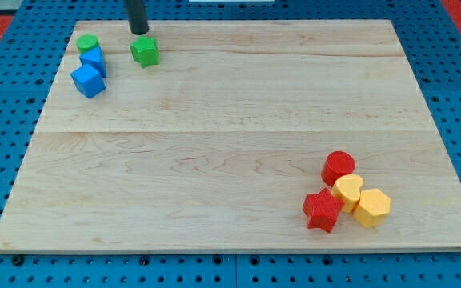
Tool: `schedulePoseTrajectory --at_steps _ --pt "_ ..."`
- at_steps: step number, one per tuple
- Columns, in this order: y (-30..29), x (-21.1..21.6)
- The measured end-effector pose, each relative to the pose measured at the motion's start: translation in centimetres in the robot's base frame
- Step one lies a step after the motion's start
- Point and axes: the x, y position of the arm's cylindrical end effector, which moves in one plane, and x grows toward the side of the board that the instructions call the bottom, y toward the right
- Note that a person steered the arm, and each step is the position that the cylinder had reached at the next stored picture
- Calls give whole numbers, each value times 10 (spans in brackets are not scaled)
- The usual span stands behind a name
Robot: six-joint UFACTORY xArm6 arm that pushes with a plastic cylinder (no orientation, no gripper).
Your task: Push the blue cube slightly towards the bottom
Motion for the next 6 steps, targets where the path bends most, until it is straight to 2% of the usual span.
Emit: schedulePoseTrajectory --at_steps 2,4,5,6 --pt "-29 41" --pt "-30 116" --pt "-30 113" --pt "-21 169"
